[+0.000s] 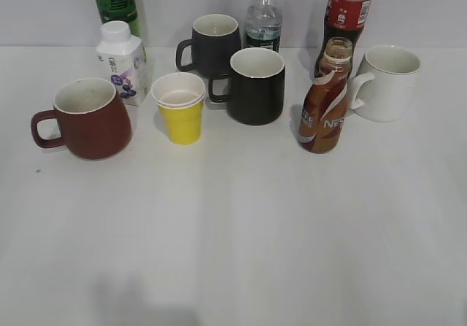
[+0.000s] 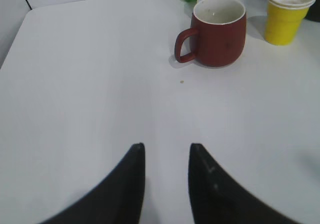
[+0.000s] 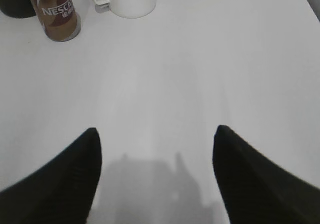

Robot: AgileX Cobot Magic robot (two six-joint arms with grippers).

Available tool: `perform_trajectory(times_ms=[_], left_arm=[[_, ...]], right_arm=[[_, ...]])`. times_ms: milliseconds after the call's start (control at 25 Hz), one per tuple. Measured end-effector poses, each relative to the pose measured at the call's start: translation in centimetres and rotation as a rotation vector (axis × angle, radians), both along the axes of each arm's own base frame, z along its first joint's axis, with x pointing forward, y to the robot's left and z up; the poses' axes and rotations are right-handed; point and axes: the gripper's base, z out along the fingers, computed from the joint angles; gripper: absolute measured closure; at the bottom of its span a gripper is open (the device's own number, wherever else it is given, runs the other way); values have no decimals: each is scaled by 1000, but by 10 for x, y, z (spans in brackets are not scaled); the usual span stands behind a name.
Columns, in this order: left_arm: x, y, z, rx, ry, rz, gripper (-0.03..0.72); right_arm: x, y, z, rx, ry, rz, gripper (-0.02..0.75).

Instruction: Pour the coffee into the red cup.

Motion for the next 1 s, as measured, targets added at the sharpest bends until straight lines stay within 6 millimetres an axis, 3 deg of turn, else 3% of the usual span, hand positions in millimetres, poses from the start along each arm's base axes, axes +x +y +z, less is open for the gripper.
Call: perform_trajectory(times_ms=[520, 640, 840, 1000], left_arm=[[0, 0, 1, -4, -8, -7, 449], [2, 0, 14, -8, -125, -1, 449], [27, 2, 42, -20, -380, 21, 449], [64, 4, 41, -56, -443, 38, 449]], right_arm=[[0, 0, 0, 0, 0, 0, 219], [-1, 0, 4, 5, -23, 2, 219], [10, 2, 21, 30, -189, 10, 219], [42, 7, 24, 69, -239, 20, 219]])
